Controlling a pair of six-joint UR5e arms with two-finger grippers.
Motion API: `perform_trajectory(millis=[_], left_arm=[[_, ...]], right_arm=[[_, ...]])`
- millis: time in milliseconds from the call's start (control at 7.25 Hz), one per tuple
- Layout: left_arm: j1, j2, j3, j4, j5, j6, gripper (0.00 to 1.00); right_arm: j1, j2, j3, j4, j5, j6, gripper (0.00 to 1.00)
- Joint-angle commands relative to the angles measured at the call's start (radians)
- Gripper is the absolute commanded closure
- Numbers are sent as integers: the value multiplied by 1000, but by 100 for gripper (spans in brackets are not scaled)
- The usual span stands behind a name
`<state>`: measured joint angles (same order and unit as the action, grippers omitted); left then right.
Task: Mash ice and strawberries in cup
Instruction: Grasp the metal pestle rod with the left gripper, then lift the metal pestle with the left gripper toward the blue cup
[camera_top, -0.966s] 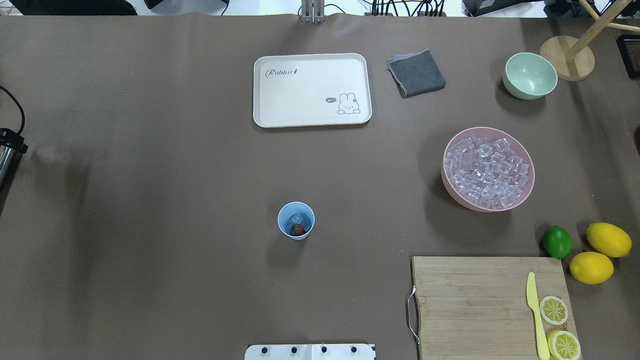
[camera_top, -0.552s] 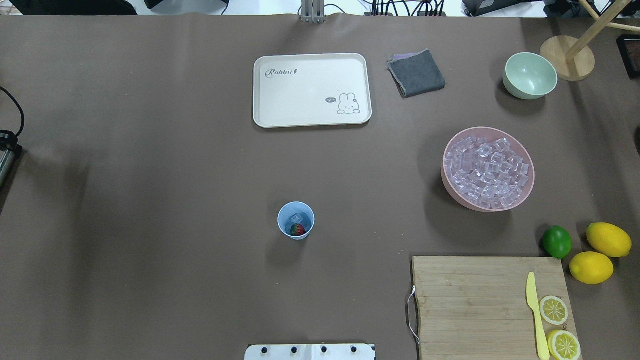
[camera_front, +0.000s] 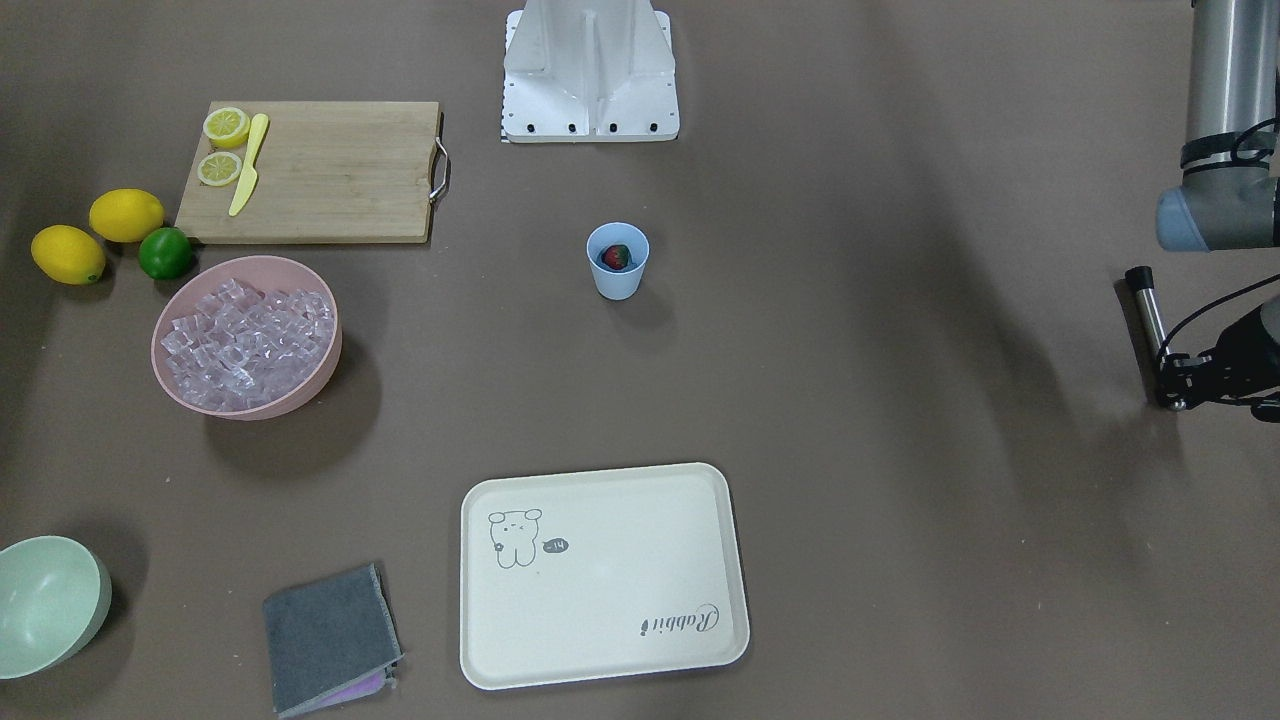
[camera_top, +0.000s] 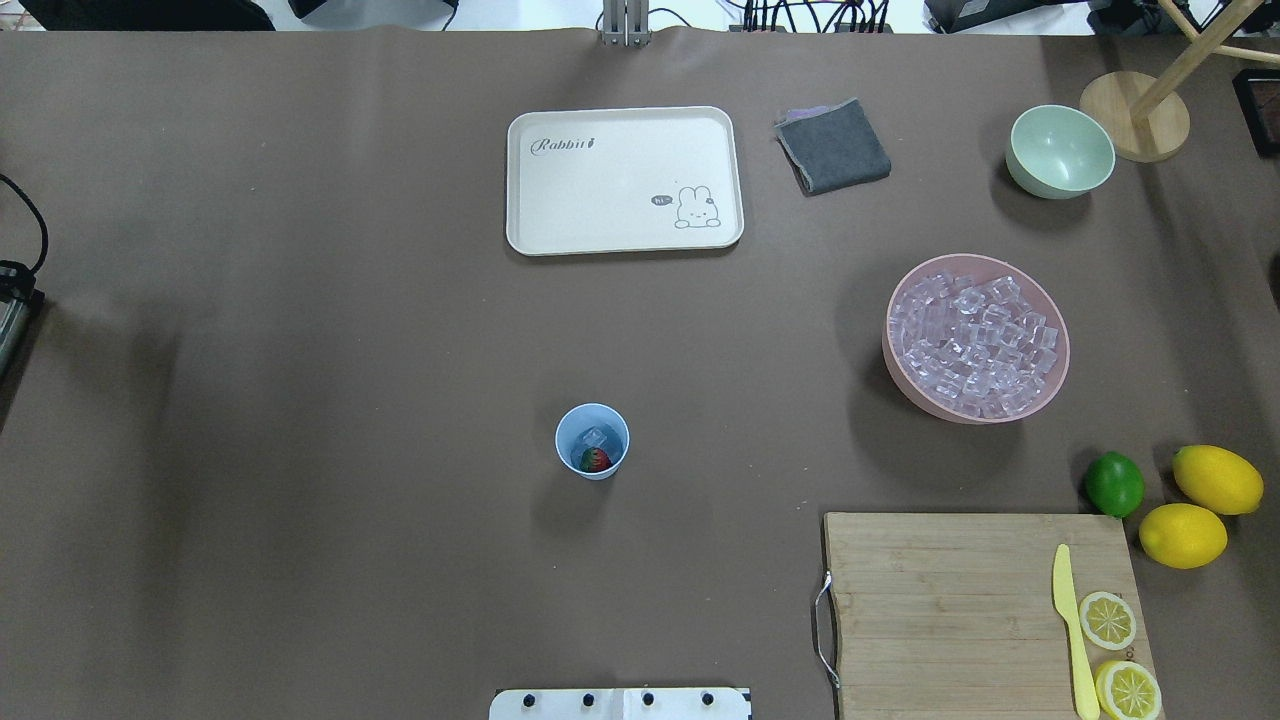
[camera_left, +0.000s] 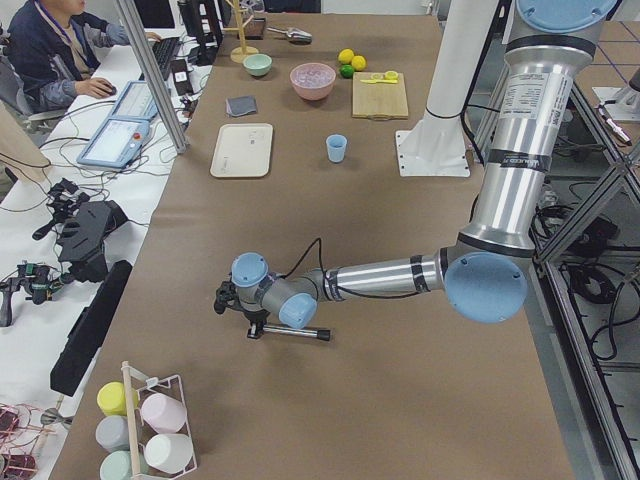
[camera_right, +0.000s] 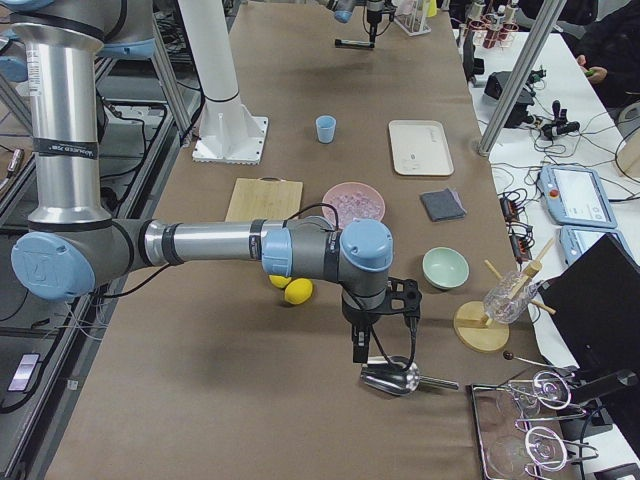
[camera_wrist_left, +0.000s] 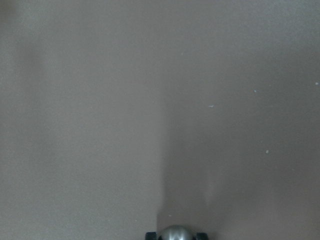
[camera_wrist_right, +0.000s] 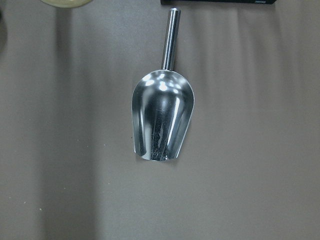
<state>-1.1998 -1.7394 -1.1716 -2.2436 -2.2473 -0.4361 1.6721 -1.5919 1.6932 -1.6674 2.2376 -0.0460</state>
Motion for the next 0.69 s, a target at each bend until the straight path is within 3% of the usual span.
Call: perform_trajectory(millis=[0, 552], left_arm=[[-12, -15, -63, 36, -6, -95, 100], [-40, -220, -314, 630, 1, -145, 100]], right_arm=[[0, -3, 2, 0, 0, 0, 0], [0, -8, 3, -2, 0, 0, 0]])
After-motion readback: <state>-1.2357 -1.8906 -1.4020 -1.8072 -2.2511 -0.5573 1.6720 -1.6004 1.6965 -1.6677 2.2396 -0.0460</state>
